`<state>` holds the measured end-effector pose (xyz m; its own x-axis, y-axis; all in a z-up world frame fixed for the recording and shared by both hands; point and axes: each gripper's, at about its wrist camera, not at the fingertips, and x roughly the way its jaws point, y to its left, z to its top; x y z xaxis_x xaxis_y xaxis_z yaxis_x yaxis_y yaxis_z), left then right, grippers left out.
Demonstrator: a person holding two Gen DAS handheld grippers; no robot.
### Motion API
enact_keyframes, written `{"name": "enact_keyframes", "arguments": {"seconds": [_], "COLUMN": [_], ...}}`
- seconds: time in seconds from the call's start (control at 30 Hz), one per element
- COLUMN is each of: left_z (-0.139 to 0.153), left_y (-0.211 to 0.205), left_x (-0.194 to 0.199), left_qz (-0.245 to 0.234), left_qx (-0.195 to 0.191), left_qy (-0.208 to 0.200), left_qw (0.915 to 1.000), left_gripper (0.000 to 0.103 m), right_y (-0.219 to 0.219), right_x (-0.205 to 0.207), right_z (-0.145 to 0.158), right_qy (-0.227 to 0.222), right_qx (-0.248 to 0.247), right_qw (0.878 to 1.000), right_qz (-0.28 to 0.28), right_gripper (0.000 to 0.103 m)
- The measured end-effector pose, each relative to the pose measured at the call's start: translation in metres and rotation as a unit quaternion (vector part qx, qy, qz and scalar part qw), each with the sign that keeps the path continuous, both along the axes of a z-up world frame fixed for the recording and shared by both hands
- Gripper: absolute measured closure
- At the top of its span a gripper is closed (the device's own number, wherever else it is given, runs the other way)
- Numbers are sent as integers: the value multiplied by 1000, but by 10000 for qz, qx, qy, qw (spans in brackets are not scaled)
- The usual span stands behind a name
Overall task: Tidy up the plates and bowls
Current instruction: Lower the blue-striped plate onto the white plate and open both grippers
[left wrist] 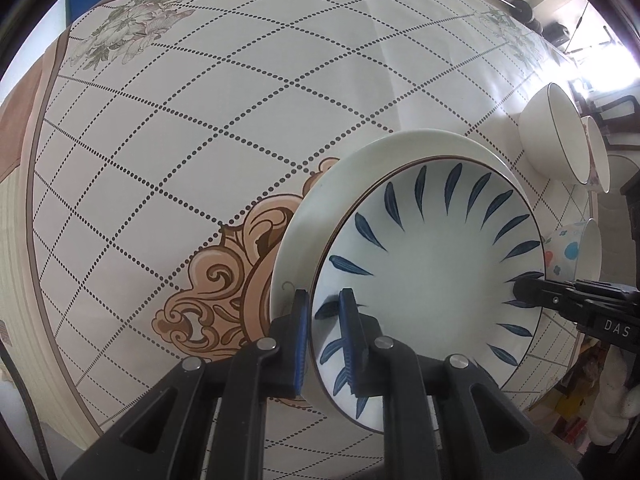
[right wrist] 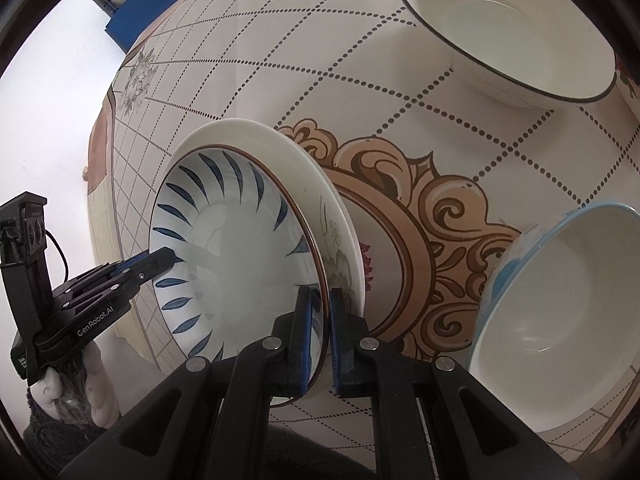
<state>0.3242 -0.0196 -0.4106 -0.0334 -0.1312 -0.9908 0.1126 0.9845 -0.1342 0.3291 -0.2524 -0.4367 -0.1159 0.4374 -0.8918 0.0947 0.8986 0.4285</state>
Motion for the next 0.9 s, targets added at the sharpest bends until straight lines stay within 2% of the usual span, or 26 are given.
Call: {"name": "enact_keyframes", "arguments": {"seconds": [0.4, 0.7, 0.8, 0.9], "left_z": [-3, -3, -5, -8], "left_y": [-19, -18, -19, -21], "left_x": [-13, -11, -9, -4], "left_qz": [5, 442, 496, 497], "left_qx": [158, 207, 216, 209], "left_qy": [-93, 292, 426, 596], "left_qw": [9998, 9984, 9976, 9968], "left_gripper": [90, 89, 89, 89], "right_y": [9, 11, 9, 12], "right_x": [4, 11, 16, 21], "right_z": [4, 0, -4, -6], "right_qy": [-135, 193, 414, 606], "right_qx": [-268, -281, -20, 301], "right_qw": [9995, 9994, 9989, 9975], "right_qz": [85, -99, -208, -227], "right_gripper": [92, 88, 76, 51]}}
